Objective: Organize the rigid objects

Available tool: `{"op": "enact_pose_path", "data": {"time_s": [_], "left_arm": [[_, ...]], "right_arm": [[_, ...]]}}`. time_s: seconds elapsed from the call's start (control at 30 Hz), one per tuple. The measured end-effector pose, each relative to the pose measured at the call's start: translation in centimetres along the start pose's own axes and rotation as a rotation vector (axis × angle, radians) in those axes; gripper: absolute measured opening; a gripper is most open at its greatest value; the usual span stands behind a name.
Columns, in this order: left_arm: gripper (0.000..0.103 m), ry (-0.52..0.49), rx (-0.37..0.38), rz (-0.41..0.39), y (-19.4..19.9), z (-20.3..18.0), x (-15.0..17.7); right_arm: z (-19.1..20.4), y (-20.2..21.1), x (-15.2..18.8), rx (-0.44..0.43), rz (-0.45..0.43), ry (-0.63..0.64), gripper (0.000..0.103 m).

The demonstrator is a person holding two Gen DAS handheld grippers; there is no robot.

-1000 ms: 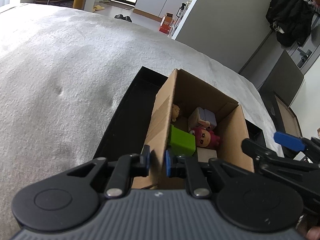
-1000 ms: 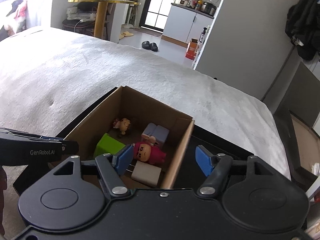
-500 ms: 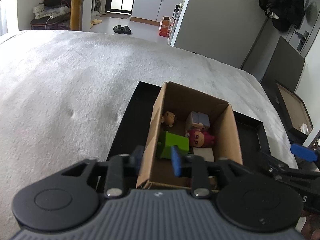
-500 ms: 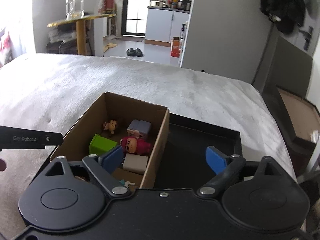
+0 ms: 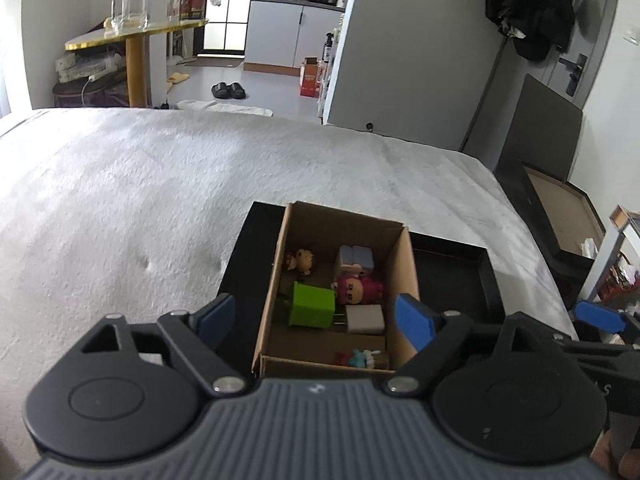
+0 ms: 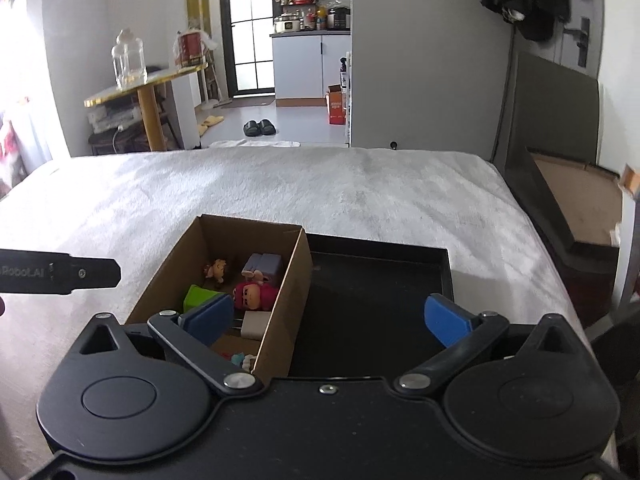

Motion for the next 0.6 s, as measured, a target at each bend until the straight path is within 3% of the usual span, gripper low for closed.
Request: {"op": "enact_pose_path", "data": {"time_s": [0.27, 0.6], "left_arm": [[0.102, -0.019, 0.016, -0.024, 2.0, -1.9, -0.1], [0.103, -0.049, 0.04, -0.065, 5.9, -3.9, 1.0]], "right_arm": [[-2.3, 0.7, 1.9, -0.068, 0.051, -0.116, 0.103], [-4.5, 4.1, 2.7, -0.029, 0.031, -0.097, 0.103]]}}
Point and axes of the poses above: each gripper's, at about its wrist camera, not at the fingertips, and y roughly against the way its jaws point, z to its left, x to its underside, the point moved 10 cm from there along -y, roughly the way its jaws point, and after that the axes turned 2 degrees about z, right-handed, at the moved point
